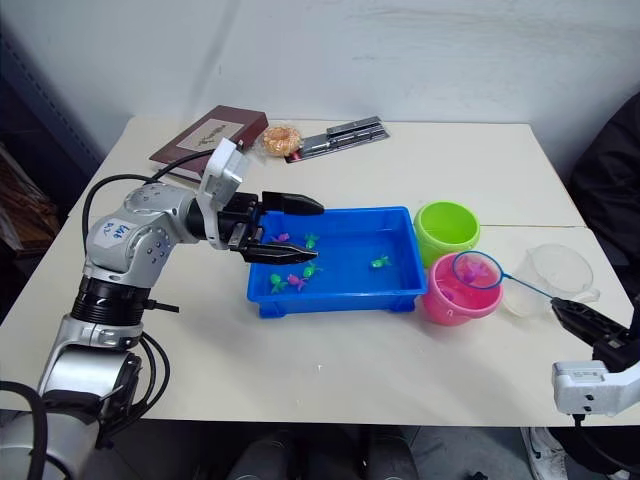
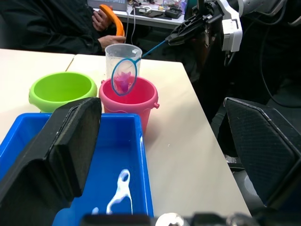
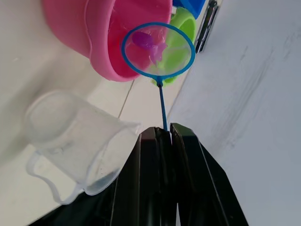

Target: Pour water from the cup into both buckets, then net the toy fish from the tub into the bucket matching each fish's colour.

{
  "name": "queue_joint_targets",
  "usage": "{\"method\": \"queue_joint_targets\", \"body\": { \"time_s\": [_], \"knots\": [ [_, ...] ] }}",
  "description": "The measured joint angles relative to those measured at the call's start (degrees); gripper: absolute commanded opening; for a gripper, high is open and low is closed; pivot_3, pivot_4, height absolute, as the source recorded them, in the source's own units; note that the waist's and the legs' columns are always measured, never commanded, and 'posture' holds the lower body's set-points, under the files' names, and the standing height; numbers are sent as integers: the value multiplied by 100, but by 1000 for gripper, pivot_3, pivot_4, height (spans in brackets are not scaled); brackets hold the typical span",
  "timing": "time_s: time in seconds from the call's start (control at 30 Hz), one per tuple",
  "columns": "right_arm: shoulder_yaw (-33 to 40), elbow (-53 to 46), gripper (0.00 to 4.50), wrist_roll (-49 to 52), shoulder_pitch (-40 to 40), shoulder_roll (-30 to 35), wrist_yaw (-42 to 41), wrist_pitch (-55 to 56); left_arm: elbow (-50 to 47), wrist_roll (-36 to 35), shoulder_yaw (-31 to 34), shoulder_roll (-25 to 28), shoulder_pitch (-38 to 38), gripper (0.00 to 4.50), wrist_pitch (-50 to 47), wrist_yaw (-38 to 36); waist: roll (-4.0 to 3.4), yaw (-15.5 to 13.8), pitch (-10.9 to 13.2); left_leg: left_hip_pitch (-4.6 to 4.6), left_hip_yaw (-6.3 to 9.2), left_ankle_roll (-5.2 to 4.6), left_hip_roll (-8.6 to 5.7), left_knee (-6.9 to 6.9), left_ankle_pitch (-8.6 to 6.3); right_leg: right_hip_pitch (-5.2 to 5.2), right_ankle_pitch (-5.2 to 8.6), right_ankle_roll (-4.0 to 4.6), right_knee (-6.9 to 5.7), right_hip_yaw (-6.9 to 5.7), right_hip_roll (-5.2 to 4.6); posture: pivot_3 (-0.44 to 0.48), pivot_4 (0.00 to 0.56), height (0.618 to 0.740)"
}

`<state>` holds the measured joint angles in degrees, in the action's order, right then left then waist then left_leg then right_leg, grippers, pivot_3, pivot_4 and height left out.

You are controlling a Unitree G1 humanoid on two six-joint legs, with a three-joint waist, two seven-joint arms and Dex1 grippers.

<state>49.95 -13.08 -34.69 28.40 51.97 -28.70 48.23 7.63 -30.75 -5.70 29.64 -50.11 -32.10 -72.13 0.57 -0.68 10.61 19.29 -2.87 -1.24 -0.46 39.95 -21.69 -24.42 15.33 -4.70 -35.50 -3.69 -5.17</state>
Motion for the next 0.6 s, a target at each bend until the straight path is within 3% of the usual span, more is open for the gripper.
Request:
{"method": "queue_joint_targets", "body": {
  "time_s": [0.43,0.6],
  "knots": [
    [-43,171,0,-283,-66,381,356,54,433,298,-24,-32,-184,4455,243,-135,1,41,0,0,-2,0,6,0,0,0,1,1,0,8,11,0,150,740],
    [-284,374,0,1028,-275,705,-89,-559,400,425,-25,85,-70,4455,354,-139,3,92,1,-7,-4,2,16,-2,-1,1,2,3,0,16,22,0,150,740]
  ]
}}
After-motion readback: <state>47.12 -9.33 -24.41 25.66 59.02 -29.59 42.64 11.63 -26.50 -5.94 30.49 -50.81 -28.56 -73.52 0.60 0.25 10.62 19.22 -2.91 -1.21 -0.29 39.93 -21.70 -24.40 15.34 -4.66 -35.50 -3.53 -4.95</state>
